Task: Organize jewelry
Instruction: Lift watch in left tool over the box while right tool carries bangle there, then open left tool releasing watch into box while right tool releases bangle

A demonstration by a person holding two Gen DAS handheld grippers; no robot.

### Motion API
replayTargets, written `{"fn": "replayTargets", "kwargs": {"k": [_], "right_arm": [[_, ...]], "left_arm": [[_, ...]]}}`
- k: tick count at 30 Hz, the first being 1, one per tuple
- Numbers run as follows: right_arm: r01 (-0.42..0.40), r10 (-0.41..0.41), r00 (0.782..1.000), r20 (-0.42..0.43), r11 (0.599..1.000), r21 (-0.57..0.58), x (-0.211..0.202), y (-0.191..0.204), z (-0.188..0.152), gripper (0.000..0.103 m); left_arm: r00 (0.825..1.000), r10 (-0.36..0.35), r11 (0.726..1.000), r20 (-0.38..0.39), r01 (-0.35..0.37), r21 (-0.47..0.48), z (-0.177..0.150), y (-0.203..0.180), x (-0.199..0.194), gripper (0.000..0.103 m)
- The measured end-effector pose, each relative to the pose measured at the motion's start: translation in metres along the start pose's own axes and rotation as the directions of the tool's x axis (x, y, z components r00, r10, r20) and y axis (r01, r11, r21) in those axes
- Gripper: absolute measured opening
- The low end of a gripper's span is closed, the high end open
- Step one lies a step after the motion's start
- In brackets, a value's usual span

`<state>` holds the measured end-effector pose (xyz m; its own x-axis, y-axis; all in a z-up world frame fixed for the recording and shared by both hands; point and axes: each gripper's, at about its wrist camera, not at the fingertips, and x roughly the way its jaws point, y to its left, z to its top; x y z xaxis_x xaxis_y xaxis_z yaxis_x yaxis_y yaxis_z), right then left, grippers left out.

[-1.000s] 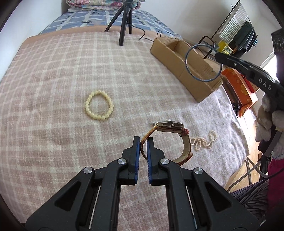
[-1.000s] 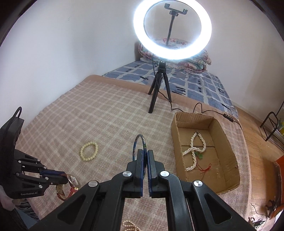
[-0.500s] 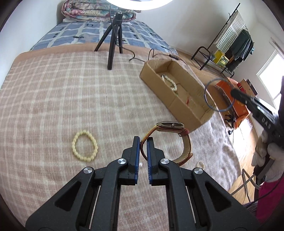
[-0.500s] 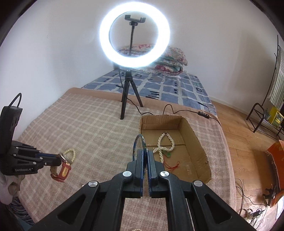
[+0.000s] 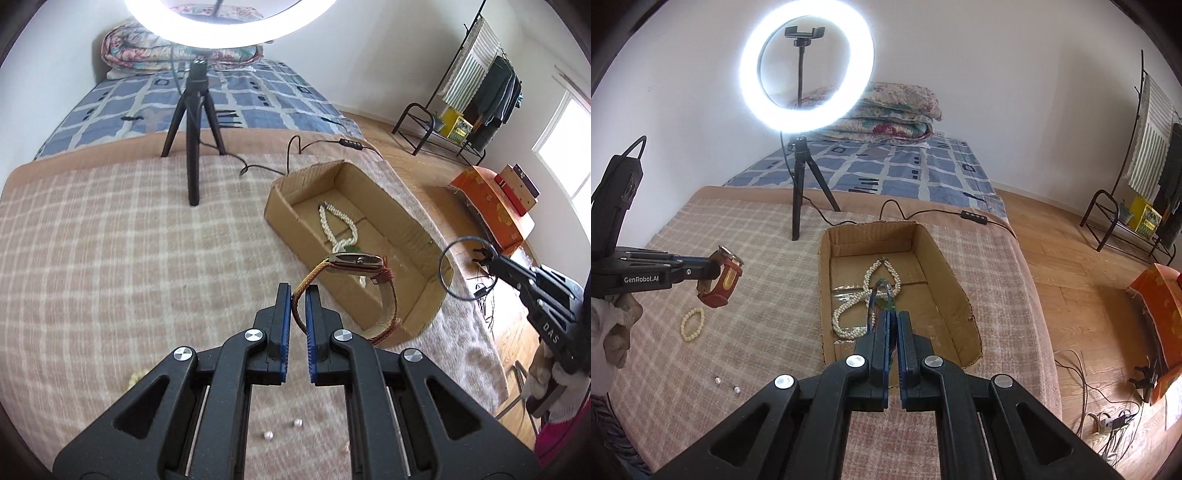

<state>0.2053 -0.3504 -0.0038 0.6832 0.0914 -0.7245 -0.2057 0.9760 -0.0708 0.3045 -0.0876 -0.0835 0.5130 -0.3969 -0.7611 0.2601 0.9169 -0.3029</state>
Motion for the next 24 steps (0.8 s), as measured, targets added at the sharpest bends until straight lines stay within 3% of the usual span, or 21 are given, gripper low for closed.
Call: {"fn": "replayTargets", "kwargs": {"k": [11,24], "right_arm": [[0.015,-0.012,0.999,-0.033,0.995,0.1,0.028,-0.029,0.001,0.001],[0.033,-0.022,0.997,-0.076,0.989,0.145,0.055,-0.041,-0.002,0.001]], "left_arm": [[1.0,0.027,0.999,-0.004,-0.027,0.024,0.046,-0.023,0.054,0.005],[0.994,0.09,0.996,-0.056,-0.089,0.006,0.065,-0.019,0.106,0.005]]}}
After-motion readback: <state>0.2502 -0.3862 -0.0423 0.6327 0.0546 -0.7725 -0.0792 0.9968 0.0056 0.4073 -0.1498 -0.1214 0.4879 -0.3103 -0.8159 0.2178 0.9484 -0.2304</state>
